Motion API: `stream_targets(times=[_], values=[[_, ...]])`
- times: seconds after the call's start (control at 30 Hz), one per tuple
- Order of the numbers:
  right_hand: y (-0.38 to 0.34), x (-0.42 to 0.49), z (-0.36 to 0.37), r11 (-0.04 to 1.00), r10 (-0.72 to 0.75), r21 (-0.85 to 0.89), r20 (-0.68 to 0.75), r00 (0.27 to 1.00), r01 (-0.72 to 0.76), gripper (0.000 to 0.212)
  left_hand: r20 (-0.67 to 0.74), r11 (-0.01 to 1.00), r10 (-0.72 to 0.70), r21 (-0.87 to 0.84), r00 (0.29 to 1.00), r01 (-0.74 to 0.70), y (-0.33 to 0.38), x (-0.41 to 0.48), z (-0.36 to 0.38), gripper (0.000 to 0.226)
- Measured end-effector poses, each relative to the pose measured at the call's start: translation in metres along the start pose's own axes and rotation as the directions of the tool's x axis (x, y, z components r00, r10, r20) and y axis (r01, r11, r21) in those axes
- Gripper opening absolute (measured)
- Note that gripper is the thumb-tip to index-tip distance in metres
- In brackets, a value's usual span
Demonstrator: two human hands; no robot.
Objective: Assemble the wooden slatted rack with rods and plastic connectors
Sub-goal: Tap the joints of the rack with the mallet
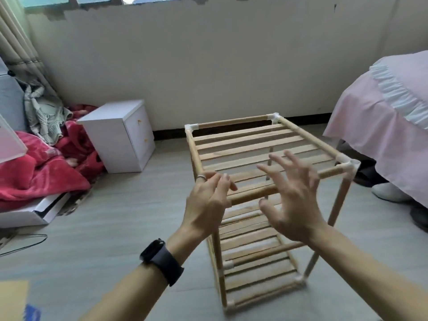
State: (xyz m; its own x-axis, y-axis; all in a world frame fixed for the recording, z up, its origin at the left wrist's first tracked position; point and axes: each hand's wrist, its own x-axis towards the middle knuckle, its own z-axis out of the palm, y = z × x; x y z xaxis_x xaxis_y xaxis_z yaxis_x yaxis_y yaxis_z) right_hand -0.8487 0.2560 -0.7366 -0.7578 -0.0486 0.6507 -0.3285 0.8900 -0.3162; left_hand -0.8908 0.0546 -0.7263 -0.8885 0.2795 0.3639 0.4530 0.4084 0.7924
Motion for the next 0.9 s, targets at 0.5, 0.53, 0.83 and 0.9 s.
stream_targets(times=[0.5,0.53,0.83,0.9], values=[[-0.044,-0.007,0.036,0.957,-0.191,-0.212,0.058,0.980,0.199,0.054,0.086,0.795,-0.549,-0.251,0.831,0.552,-0.016,0.074,-0.016,0.030],[-0.041,-0.006,0.038,0.952,-0.207,-0.217,0.059,0.977,0.214,0.054,0.073,0.767,-0.564,-0.323,0.822,0.555,-0.014,0.073,-0.011,0.020],[-0.010,-0.007,0.028,0.965,-0.213,-0.173,-0.067,0.975,0.199,0.040,-0.068,0.743,-0.597,-0.424,0.800,0.518,0.001,0.060,0.032,0.042],[-0.006,-0.004,0.022,0.984,-0.129,-0.133,-0.110,0.986,0.114,0.034,-0.061,0.728,-0.616,-0.423,0.785,0.539,0.010,0.053,0.044,0.049]])
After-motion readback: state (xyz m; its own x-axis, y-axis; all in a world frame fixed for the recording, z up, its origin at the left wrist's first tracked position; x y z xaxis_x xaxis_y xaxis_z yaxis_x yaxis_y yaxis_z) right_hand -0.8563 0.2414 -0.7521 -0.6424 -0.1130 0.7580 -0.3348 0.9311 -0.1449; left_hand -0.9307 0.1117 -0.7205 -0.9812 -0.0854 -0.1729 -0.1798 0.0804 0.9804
